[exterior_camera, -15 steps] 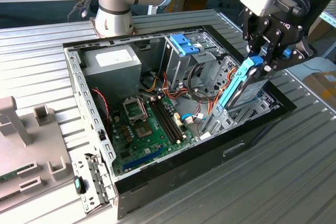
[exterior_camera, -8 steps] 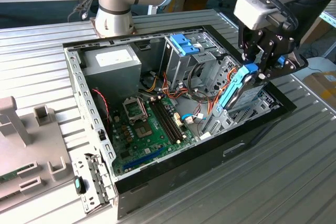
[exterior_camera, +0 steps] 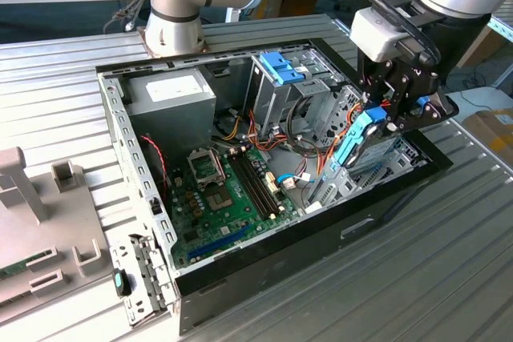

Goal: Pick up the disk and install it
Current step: 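Insert the disk into the insertion slot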

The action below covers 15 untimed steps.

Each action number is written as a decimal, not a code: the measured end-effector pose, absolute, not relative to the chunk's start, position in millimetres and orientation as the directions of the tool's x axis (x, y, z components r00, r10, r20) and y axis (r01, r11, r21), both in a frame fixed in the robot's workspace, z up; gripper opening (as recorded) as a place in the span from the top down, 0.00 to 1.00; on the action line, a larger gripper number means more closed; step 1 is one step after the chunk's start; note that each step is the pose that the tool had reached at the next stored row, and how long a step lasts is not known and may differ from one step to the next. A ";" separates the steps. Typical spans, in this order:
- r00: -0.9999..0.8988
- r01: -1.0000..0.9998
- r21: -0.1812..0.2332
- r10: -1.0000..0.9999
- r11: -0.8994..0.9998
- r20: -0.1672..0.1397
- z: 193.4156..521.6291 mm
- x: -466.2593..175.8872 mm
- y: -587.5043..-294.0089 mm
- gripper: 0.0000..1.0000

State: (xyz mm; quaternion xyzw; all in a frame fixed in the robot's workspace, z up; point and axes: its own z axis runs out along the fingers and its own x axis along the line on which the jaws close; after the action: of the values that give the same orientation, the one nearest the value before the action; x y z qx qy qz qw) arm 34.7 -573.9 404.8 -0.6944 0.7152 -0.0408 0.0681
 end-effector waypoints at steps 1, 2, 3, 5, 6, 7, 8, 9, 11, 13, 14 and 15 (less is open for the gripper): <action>-0.026 -0.988 -0.153 -0.999 0.032 -0.041 404.8 34.7 -573.9 0.64; -0.026 -0.988 -0.153 -0.999 0.032 -0.041 404.8 34.7 -573.9 0.64; -0.027 -0.988 -0.153 -0.999 0.032 -0.041 404.8 34.7 -574.0 0.63; -0.026 -0.988 -0.153 -0.999 0.032 -0.041 404.8 34.7 -573.9 0.56; -0.026 -0.988 -0.153 -0.999 0.032 -0.041 404.8 34.7 -573.9 0.56; -0.026 -0.988 -0.153 -0.999 0.032 -0.041 404.8 34.7 -573.9 0.56; -0.026 -0.988 -0.153 -0.999 0.032 -0.041 404.8 34.7 -573.9 0.56; -0.026 -0.988 -0.153 -0.999 0.032 -0.041 404.8 34.7 -573.9 0.56; -0.026 -0.988 -0.153 -0.999 0.032 -0.041 404.8 34.7 -573.9 0.56; -0.026 -0.988 -0.153 -0.999 0.032 -0.041 404.8 34.7 -573.9 0.56; -0.026 -0.988 -0.153 -0.999 0.032 -0.041 404.8 34.7 -573.9 0.56; -0.026 -0.988 -0.153 -0.999 0.032 -0.041 404.8 34.7 -573.9 0.56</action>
State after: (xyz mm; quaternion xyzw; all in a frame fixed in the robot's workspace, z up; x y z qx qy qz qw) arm 34.7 -573.9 404.8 -0.6944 0.7152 -0.0409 0.0681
